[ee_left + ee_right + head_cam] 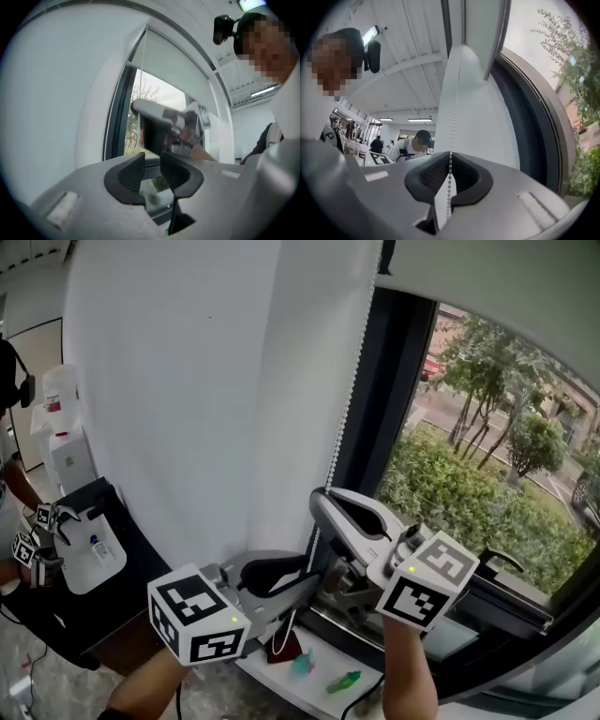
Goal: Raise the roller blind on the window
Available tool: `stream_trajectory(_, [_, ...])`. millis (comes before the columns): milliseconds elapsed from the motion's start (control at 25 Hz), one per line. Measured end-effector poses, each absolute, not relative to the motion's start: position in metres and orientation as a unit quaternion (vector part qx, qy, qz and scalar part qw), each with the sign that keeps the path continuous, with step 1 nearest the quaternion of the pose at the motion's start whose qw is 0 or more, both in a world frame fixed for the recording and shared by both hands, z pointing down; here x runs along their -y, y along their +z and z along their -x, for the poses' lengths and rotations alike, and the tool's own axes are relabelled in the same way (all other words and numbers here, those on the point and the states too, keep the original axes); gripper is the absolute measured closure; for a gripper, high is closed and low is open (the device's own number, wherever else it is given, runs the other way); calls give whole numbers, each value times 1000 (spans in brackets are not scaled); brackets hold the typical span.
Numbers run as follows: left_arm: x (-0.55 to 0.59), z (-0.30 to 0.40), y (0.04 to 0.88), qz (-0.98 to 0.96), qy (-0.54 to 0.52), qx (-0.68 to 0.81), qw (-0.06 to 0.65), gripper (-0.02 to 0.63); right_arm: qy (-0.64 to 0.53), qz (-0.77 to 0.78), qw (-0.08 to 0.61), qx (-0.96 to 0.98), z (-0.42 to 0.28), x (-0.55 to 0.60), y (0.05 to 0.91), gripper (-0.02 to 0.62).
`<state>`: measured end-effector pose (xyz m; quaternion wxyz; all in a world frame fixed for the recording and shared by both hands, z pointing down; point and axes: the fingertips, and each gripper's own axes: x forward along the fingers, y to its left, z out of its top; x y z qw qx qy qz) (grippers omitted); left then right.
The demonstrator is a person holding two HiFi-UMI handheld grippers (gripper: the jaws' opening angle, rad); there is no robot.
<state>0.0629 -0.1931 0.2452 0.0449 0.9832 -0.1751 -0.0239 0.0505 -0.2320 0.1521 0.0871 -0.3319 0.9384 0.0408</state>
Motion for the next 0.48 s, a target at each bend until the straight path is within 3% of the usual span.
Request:
stream_trajectory(280, [199, -37, 155, -971, -118, 209, 1, 494, 17, 325, 87, -941, -54, 231, 185, 577])
stream_trajectory(480, [210, -45, 143, -967, -105, 230, -16, 463, -15, 321, 69, -944, -49, 229, 235, 577])
